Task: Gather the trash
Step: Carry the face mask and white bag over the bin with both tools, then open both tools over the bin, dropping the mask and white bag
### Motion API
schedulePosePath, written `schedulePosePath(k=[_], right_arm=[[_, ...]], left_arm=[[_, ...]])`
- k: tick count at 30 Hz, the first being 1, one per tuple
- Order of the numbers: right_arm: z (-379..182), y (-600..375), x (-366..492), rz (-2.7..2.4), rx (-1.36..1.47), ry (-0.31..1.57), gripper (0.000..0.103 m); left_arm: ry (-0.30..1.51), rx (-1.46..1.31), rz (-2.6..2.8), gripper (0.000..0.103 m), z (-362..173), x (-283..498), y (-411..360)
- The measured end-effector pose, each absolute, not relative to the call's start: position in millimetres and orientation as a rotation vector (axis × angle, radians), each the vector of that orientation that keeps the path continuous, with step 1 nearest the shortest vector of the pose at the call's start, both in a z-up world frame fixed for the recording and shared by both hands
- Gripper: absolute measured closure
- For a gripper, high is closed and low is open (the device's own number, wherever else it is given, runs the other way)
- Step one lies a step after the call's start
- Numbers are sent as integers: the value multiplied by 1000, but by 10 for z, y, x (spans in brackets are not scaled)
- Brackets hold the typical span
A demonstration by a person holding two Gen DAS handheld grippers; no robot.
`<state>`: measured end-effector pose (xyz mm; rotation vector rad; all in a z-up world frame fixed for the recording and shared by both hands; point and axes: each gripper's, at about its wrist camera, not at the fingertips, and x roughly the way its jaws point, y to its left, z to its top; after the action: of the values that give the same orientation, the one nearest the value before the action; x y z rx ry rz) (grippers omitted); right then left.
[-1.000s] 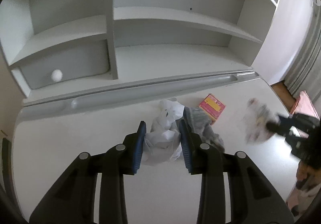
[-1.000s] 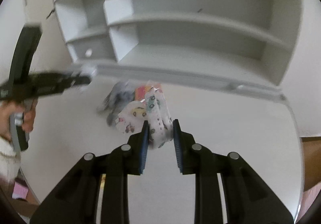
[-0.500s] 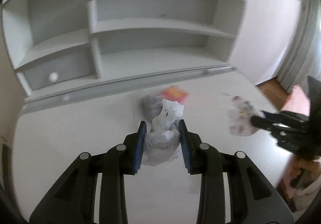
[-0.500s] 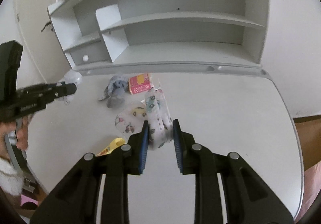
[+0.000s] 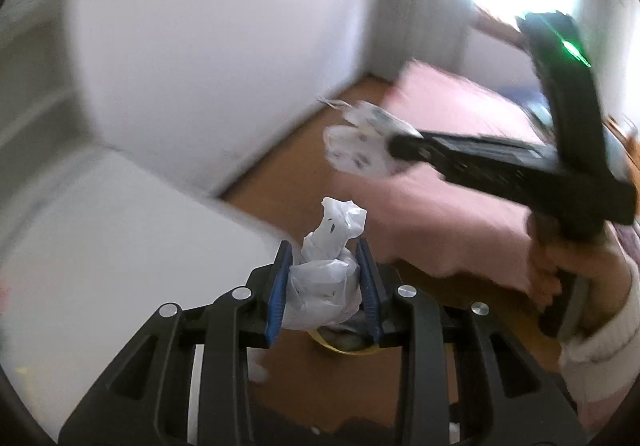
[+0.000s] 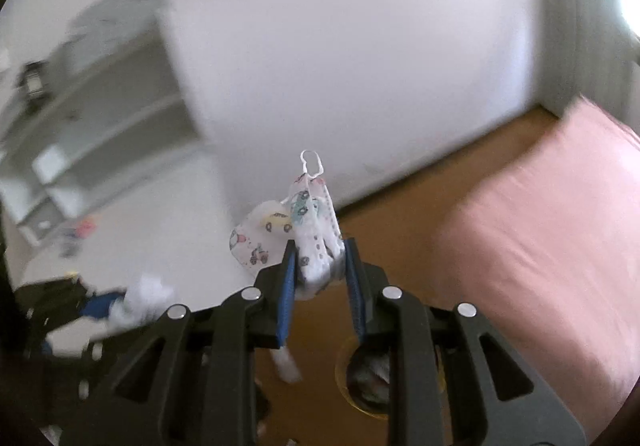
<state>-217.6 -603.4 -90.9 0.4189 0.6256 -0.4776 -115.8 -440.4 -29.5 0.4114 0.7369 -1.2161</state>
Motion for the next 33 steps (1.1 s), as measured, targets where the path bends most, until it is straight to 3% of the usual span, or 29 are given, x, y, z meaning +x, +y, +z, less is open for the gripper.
schedulePosePath(k=[7, 10, 18, 29, 30, 31, 32, 33], right_arm=[[-2350, -6796, -2481, -541, 664, 885, 79], [-2665, -6931, -2516, -531, 714, 944, 79], [-3093, -7083, -2450, -515, 757, 1025, 79], [-3153, -7066, -2317, -507, 751, 1029, 78], [-3145, -7071, -2318, -501, 765, 1012, 70], [-3146, -7076, -2330, -500, 775, 1003, 47], [-3124, -7076, -2340, -512, 777, 991, 34], [-3086, -7078, -2342, -534, 762, 977, 20]], left_arm=[[1010, 573, -1180, 71, -1649, -1304, -5333], [1091, 609, -1122, 71, -2074, -1229, -5559], [1178, 607, -1049, 71, -2655, -1132, -5754], [1261, 561, -1040, 71, -2906, -1068, -5839], [1261, 557, -1049, 70, -2908, -1073, -5834], [1255, 552, -1064, 65, -2898, -1088, -5832], [1240, 538, -1084, 59, -2874, -1109, -5826], [1217, 524, -1100, 36, -2836, -1134, -5817]])
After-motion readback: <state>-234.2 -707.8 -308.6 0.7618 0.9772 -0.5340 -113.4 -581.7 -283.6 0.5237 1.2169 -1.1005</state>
